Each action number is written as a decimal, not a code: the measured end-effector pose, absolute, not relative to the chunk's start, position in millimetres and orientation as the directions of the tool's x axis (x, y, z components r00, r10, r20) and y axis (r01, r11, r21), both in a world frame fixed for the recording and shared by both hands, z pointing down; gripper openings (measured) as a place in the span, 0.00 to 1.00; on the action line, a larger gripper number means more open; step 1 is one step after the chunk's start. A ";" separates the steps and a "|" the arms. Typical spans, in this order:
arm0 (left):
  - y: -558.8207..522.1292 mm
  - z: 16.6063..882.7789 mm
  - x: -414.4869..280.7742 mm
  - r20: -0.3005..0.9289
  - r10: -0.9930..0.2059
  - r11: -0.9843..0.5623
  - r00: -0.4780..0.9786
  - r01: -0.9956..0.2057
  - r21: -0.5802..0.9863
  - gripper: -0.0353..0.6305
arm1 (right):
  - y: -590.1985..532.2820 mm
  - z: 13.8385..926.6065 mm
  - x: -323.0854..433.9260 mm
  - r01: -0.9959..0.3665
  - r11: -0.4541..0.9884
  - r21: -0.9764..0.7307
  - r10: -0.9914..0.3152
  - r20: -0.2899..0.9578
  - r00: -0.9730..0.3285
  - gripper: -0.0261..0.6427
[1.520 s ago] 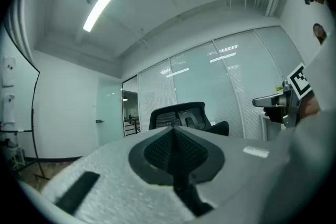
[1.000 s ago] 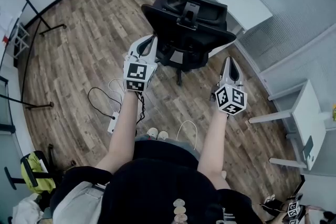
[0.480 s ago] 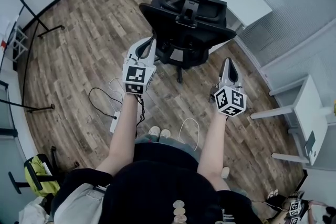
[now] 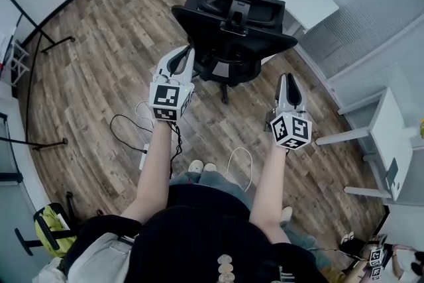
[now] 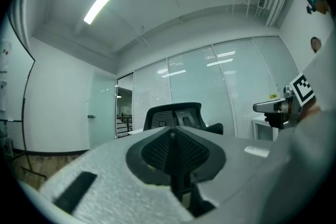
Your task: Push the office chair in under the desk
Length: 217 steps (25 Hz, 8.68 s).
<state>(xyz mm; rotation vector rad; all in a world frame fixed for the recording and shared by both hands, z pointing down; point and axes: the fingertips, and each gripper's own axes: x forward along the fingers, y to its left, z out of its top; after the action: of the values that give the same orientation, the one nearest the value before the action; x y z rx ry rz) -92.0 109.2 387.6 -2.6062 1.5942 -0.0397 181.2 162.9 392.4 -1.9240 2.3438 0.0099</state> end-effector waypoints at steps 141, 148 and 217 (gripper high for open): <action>-302.4 528.0 36.9 0.835 -0.426 -0.797 0.350 0.292 -0.529 0.27 | -238.2 514.3 179.4 -0.182 0.879 0.440 -0.476 0.796 -0.375 0.22; -331.8 532.3 48.6 0.841 -0.410 -0.791 0.353 0.322 -0.521 0.27 | -260.6 518.7 187.4 -0.214 0.861 0.461 -0.509 0.786 -0.351 0.23; -571.3 384.7 -11.4 0.011 -0.611 -0.760 0.792 -0.582 -0.290 0.06 | -386.3 364.5 187.9 -0.999 -0.038 0.036 -0.992 -0.120 0.034 0.06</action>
<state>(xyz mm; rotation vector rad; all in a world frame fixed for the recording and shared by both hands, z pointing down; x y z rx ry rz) -11.4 -571.3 384.7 -2.7101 0.9215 -0.1513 187.9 -386.3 364.5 -2.2166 2.1376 0.1721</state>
